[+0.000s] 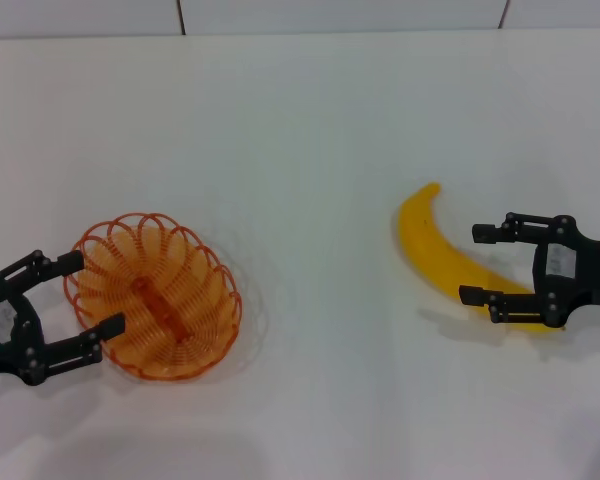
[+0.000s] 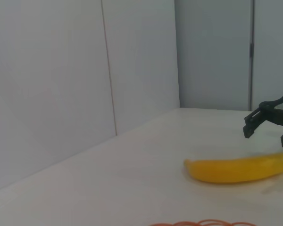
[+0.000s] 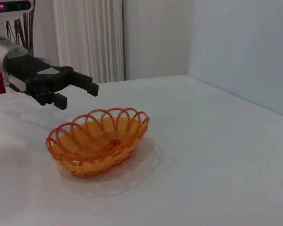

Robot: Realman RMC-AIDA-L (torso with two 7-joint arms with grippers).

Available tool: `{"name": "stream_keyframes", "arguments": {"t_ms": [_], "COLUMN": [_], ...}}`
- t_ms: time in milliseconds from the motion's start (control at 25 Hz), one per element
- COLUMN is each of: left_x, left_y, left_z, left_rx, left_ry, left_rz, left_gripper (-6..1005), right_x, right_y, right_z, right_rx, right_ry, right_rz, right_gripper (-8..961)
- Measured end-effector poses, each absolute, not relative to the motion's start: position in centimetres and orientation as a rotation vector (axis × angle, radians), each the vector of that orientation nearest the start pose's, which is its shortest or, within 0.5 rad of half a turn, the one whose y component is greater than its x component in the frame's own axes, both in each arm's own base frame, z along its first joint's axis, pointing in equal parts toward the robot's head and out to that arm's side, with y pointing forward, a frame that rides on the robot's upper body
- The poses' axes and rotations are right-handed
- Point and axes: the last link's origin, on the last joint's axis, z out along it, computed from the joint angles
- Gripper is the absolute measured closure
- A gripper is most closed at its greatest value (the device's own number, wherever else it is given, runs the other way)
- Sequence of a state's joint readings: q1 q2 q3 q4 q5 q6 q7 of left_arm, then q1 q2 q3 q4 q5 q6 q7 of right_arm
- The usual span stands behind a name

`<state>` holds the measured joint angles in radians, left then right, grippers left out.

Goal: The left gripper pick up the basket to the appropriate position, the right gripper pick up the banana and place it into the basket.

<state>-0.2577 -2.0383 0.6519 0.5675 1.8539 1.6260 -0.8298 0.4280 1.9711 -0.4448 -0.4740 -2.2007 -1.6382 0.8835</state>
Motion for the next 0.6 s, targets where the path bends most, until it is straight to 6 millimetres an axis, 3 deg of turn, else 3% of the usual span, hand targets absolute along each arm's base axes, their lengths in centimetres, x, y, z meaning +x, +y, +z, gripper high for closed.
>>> {"name": "stream_keyframes", "arguments": {"t_ms": [600], "left_x": [-32.2], "left_y": [26.6], "left_z": [1.3], "left_rx": [-2.536], "left_ry": [-0.277], "left_rz": [-0.744], "left_gripper": [133], "right_x": [33.5], "right_y": [27.9], "right_z": [2.2], "right_rx": [-2.711], "right_ry": [0.305], "right_rz": [0.550], "right_gripper": [167]}}
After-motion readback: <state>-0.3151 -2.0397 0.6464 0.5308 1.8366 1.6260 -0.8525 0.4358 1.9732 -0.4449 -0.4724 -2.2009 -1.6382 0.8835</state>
